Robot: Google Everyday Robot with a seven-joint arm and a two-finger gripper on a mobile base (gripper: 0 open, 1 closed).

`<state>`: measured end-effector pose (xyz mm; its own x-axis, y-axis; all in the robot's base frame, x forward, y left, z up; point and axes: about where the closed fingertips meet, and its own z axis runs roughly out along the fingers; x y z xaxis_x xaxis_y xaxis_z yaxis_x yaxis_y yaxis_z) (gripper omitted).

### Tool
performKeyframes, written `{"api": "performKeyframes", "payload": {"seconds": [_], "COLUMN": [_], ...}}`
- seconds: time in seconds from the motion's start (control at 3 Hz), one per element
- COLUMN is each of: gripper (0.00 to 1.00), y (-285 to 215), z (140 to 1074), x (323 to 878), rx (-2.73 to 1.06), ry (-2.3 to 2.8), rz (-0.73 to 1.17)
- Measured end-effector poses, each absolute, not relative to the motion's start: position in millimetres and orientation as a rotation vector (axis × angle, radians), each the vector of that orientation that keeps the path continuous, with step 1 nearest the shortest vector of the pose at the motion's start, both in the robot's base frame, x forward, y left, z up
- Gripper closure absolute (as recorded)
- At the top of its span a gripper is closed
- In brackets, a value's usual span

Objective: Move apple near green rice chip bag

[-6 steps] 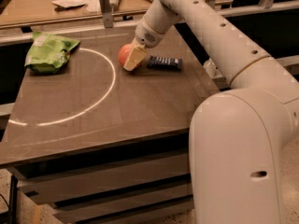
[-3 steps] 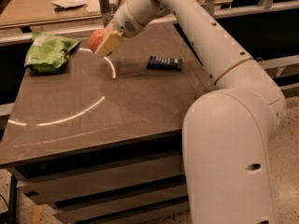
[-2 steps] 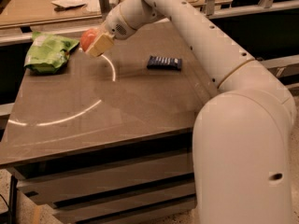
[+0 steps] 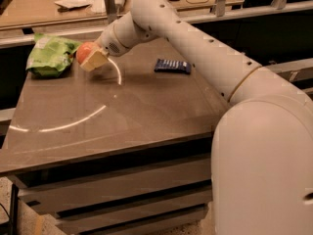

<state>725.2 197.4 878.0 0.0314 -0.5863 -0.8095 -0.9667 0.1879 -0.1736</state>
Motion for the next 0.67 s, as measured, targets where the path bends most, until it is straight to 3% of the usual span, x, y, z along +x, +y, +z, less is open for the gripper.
{"api": "performKeyframes", "payload": {"seconds": [0.67], "gripper": [0.59], "y": [214.0], "z": [872.3], "x": [722.9], "rx": [-1.504], "ry": [1.609], "rz": [0.678]}}
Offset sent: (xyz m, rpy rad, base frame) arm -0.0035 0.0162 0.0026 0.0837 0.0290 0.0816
